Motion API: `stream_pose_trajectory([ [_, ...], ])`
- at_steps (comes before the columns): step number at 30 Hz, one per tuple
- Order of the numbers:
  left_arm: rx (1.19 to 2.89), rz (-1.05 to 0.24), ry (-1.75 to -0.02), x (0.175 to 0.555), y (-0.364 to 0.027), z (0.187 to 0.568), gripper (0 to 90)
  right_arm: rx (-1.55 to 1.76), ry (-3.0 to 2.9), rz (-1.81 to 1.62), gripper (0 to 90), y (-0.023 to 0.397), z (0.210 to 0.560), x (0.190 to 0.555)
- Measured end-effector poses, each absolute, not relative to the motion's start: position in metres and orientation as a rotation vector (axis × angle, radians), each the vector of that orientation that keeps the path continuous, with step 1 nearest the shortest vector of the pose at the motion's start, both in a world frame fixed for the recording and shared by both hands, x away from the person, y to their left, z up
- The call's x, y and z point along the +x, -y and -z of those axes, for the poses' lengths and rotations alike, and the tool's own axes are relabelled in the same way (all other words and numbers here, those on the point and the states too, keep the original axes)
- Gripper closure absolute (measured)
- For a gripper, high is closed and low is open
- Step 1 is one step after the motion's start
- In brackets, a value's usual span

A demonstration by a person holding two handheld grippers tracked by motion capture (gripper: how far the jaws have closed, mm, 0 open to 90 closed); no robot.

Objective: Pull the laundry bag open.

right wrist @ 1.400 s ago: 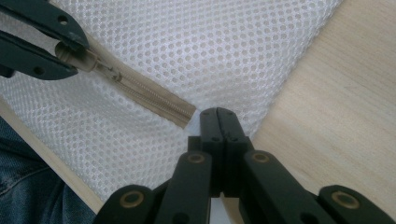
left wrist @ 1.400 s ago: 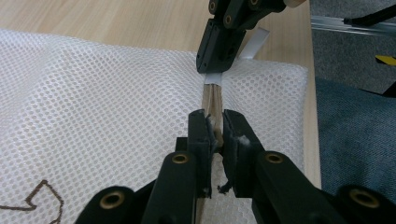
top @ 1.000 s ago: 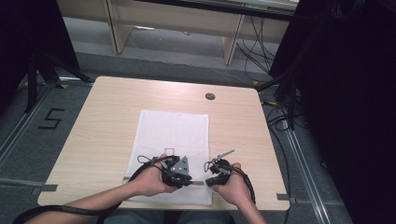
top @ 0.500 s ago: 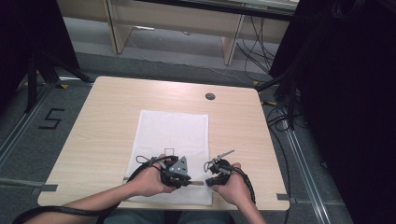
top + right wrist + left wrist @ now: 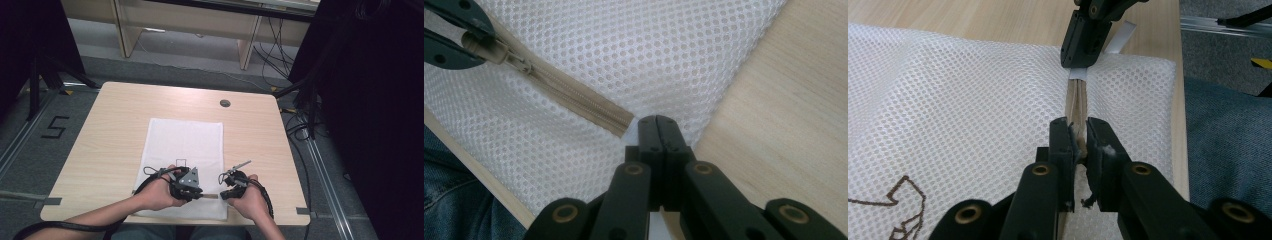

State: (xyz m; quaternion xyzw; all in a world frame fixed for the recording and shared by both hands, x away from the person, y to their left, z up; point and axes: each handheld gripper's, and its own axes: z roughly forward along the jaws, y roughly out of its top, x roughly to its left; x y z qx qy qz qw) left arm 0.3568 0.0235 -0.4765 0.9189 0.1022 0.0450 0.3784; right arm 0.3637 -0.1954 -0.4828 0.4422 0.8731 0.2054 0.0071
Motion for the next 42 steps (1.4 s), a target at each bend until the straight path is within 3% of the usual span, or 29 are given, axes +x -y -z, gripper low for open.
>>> stream_pose_trajectory([
  [42,2.345,-0.115,-0.262,0.3537,-0.0306,0.4757,81.7,1.385,-2.729,-0.647,90.0,0.1957,0.483,0.3637],
])
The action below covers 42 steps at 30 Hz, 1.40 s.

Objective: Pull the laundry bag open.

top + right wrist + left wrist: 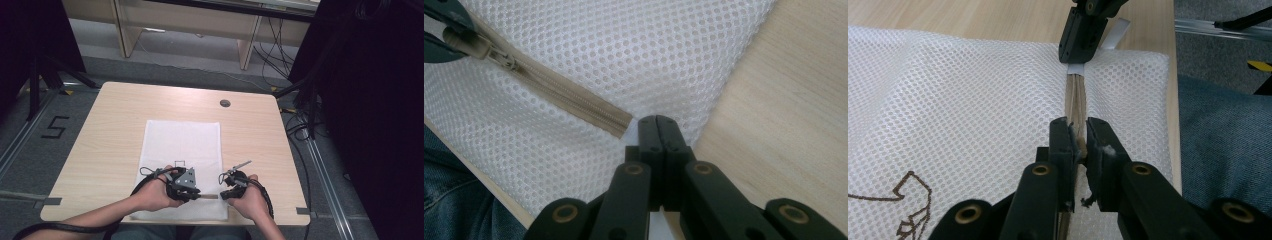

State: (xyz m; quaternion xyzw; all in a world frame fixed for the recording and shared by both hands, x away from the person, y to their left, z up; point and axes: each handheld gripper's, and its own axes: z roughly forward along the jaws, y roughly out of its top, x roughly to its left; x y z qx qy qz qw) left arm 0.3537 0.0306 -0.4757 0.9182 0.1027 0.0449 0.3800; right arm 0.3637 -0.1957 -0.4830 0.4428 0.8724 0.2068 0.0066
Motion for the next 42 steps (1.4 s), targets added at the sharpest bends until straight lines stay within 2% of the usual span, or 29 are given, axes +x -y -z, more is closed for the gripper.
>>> stream_pose_trajectory([
  [42,2.345,-0.119,-0.275,0.351,-0.05,0.475,81.7,1.401,-2.716,-0.65,90.0,0.196,0.483,0.363],
])
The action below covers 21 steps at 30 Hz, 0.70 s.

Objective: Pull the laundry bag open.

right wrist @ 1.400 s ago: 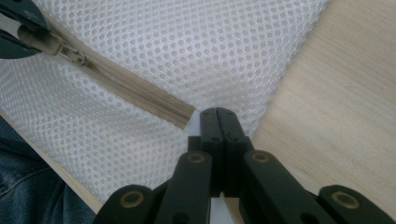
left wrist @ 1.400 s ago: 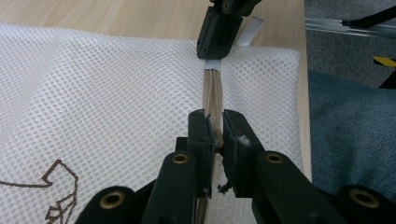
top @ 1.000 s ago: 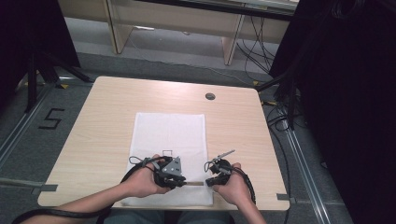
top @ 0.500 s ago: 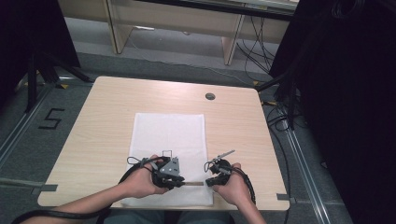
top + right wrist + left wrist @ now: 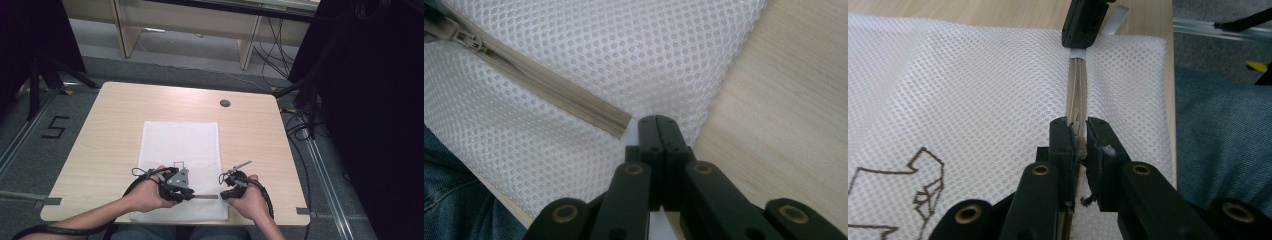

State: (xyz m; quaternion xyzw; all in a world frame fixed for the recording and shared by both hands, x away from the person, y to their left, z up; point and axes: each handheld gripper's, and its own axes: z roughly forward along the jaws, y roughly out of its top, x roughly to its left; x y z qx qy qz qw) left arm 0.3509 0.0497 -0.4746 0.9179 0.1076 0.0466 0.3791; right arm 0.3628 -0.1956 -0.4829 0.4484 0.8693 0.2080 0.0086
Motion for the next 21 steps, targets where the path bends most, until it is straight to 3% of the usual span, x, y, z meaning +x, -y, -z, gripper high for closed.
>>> stream_pose_trajectory([
  [21,2.341,-0.11,-0.298,0.348,-0.06,0.473,81.8,1.402,-2.717,-0.648,90.0,0.196,0.483,0.363],
])
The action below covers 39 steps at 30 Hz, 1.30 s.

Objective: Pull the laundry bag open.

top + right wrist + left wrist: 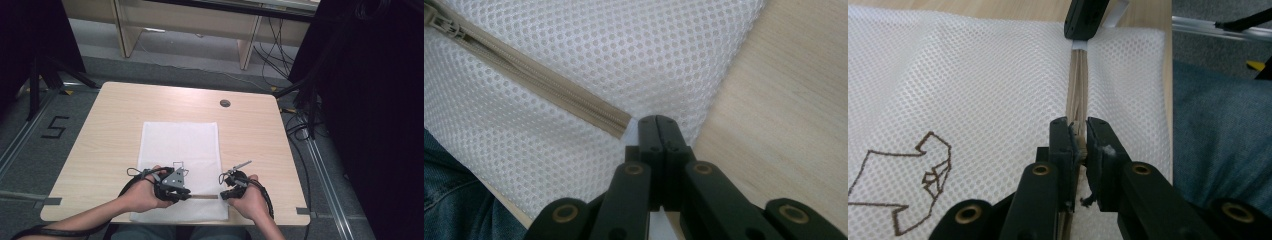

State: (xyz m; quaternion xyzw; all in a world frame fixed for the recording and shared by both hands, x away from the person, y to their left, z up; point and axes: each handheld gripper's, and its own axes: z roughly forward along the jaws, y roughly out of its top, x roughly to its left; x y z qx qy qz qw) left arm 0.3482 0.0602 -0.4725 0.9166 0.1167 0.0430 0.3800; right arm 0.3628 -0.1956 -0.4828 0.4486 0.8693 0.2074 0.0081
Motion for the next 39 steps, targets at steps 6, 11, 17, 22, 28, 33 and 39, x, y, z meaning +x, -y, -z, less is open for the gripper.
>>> stream_pose_trajectory([
  [6,2.342,-0.117,-0.296,0.347,-0.061,0.473,81.8,1.403,-2.715,-0.651,90.0,0.196,0.483,0.363],
  [11,2.334,-0.113,-0.297,0.348,-0.064,0.473,81.8,1.403,-2.716,-0.649,90.0,0.196,0.483,0.363],
  [17,2.339,-0.12,-0.281,0.347,-0.064,0.472,81.8,1.399,-2.715,-0.65,90.0,0.196,0.483,0.363],
  [22,2.339,-0.112,-0.304,0.347,-0.068,0.472,81.8,1.401,-2.714,-0.647,90.0,0.195,0.483,0.362],
  [28,2.336,-0.115,-0.308,0.346,-0.071,0.471,81.8,1.399,-2.716,-0.643,90.0,0.195,0.483,0.363],
  [33,2.348,-0.131,-0.288,0.347,-0.073,0.471,81.8,1.399,-2.716,-0.644,90.0,0.195,0.483,0.363],
  [39,2.342,-0.123,-0.31,0.345,-0.076,0.471,81.8,1.409,-2.715,-0.636,90.0,0.195,0.482,0.362],
])
